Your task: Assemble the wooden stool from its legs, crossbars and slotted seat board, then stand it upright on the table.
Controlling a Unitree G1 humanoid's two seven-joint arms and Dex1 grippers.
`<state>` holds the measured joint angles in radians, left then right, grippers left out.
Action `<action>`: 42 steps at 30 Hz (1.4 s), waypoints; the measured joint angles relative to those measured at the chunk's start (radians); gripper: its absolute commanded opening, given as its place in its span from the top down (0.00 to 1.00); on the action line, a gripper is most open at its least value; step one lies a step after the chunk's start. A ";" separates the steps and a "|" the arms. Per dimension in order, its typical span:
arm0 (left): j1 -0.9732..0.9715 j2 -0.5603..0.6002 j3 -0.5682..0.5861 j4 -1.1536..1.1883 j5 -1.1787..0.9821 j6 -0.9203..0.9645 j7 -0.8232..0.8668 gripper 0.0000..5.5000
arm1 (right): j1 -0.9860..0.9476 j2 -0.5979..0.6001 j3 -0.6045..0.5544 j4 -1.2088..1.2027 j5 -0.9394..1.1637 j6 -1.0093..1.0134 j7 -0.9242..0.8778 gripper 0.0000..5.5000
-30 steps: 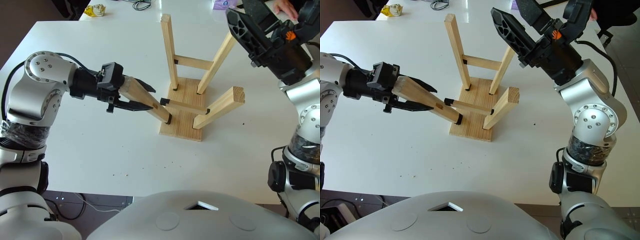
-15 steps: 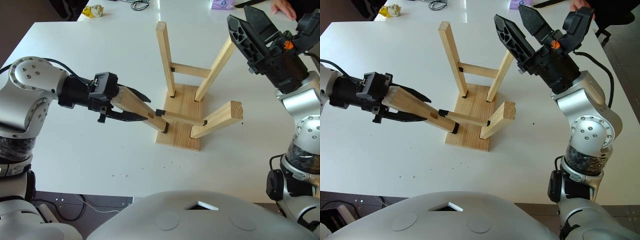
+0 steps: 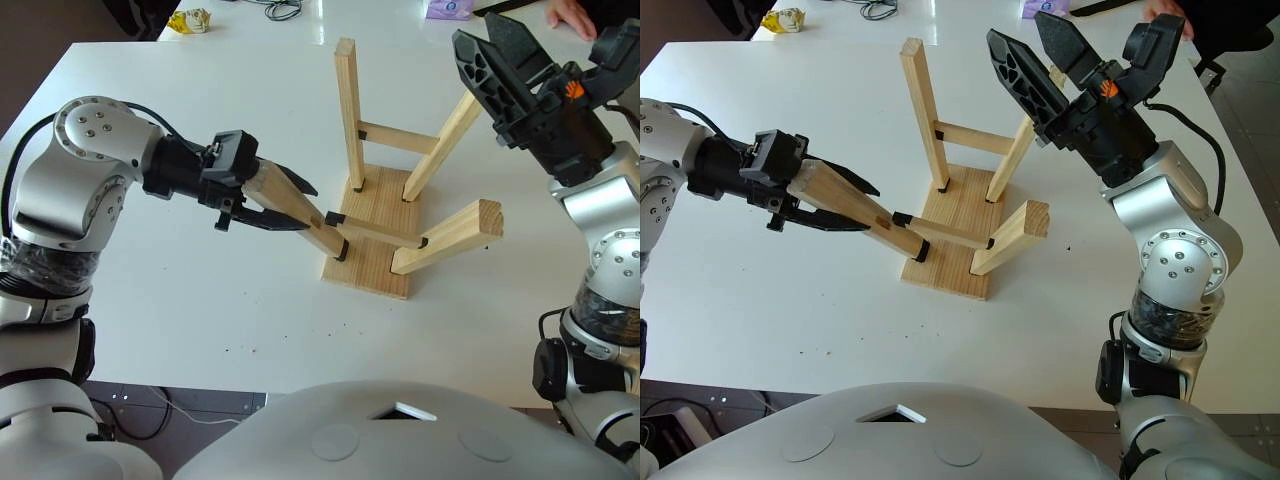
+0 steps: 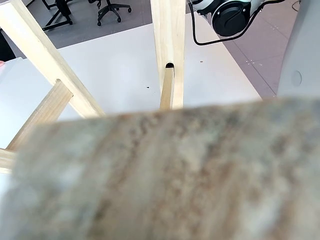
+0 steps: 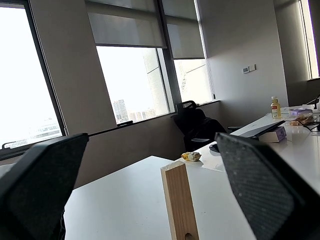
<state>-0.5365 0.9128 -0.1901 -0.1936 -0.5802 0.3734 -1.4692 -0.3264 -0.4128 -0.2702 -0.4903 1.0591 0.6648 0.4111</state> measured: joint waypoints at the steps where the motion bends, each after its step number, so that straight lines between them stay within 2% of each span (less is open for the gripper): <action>1: 0.004 0.000 0.003 -0.002 0.000 0.000 0.001 0.63 | -0.001 -0.007 0.001 0.000 0.000 0.000 0.004 0.15; 10: 0.156 0.031 0.101 -0.101 -0.019 0.001 0.072 0.63 | -0.048 -0.080 -0.016 0.010 0.025 0.002 0.025 0.15; 19: 0.169 0.125 0.148 -0.102 -0.043 0.000 0.019 0.63 | 0.048 -0.088 -0.088 -0.039 0.018 -0.030 -0.049 0.15; 32: 0.063 0.188 0.113 -0.010 -0.016 -0.015 -0.090 0.63 | 0.188 -0.012 -0.071 -0.151 -0.007 -0.110 -0.153 0.15; 38: -0.023 0.128 0.014 0.080 0.016 -0.064 -0.116 0.63 | 0.153 0.009 -0.007 -0.132 -0.026 -0.123 -0.148 0.15; 42: -0.015 0.105 0.003 0.116 0.021 -0.105 -0.117 0.63 | 0.142 0.009 -0.002 -0.115 -0.035 -0.127 -0.132 0.15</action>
<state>-0.5517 1.0182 -0.1868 -0.0772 -0.5592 0.2688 -1.5858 -0.1847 -0.4037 -0.2718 -0.6051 1.0241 0.5382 0.2795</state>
